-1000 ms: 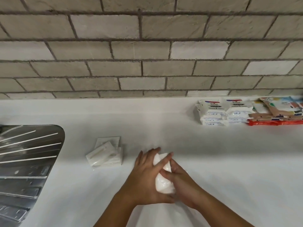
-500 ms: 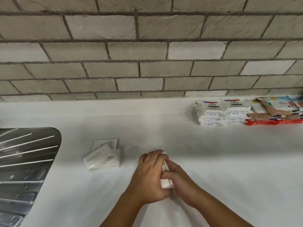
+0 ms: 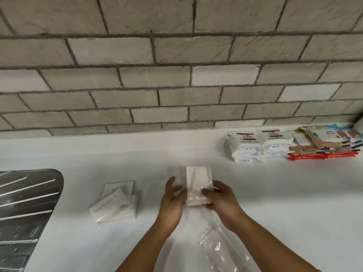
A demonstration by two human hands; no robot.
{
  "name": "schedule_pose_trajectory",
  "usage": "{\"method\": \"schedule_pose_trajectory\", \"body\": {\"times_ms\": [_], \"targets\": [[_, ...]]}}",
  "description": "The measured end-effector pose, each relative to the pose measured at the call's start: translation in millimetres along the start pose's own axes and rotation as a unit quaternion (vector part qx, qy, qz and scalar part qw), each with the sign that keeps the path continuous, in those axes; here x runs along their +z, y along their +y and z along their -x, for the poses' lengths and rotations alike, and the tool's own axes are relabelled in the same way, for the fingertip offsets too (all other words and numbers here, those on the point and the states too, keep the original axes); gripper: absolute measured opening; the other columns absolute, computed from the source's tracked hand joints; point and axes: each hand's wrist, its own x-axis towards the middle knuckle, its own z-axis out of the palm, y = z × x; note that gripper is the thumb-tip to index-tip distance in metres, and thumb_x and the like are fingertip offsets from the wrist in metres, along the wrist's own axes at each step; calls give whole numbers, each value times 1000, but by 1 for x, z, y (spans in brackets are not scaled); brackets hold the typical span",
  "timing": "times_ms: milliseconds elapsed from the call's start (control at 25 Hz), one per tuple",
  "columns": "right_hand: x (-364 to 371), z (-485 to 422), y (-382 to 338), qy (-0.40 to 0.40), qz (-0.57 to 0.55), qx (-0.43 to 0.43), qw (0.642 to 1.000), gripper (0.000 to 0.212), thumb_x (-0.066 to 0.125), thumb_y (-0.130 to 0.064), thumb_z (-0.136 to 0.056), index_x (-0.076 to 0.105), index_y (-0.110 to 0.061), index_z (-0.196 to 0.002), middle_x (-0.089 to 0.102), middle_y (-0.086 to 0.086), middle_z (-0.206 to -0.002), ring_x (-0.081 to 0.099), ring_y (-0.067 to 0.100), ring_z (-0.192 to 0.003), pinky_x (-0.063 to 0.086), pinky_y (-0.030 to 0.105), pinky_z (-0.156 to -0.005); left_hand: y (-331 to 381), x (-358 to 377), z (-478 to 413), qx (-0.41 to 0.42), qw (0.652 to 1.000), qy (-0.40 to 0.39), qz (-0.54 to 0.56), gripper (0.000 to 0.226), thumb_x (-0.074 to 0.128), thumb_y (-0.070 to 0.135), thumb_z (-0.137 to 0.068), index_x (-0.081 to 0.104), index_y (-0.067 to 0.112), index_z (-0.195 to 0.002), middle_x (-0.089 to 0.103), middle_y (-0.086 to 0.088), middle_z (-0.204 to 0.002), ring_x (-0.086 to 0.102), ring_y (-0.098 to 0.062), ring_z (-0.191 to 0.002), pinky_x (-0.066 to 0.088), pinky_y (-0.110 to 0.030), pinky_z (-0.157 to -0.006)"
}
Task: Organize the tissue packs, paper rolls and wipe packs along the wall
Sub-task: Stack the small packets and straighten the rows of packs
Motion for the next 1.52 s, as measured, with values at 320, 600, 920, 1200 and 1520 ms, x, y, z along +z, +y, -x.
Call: {"method": "schedule_pose_trajectory", "body": {"times_ms": [320,600,920,1200,1520], "targets": [[-23,-79,-25,70,21,18,997,35,62,-7,-95,50,-9,-127,63,13,-108,70,32,-95,63,49,-83,19,62,-83,-85,994,37,60,12,62,-7,-83,73,-10,-80,70,-18,-74,69,-27,-73,60,-36,-73],[-51,-98,-51,123,270,-19,955,44,58,-8,-82,51,-22,-124,66,8,-107,67,30,-98,59,45,-87,19,103,-149,-102,982,89,-130,12,72,16,-78,80,10,-84,77,-11,-84,75,-28,-84,55,-28,-60],[-53,-100,-21,117,544,-45,829,58,45,-47,-87,45,-37,-144,40,-2,-156,38,28,-141,40,44,-110,28,125,-161,-61,971,90,-213,13,67,16,-86,78,12,-93,76,-4,-92,72,-22,-92,52,-24,-67],[-60,-100,-11,158,641,-19,751,57,35,-39,-98,23,-46,-153,43,5,-138,42,27,-126,39,42,-100,31,136,-161,-12,956,103,-275,22,64,14,-89,74,15,-108,74,1,-104,70,-18,-100,45,-16,-71],[-61,-110,-16,171,627,-14,760,51,33,-42,-98,26,-40,-149,45,7,-131,45,27,-122,40,47,-96,31,142,-160,13,943,60,-327,22,53,4,-83,55,15,-63,53,2,-61,53,-15,-63,39,-22,-58]]}}
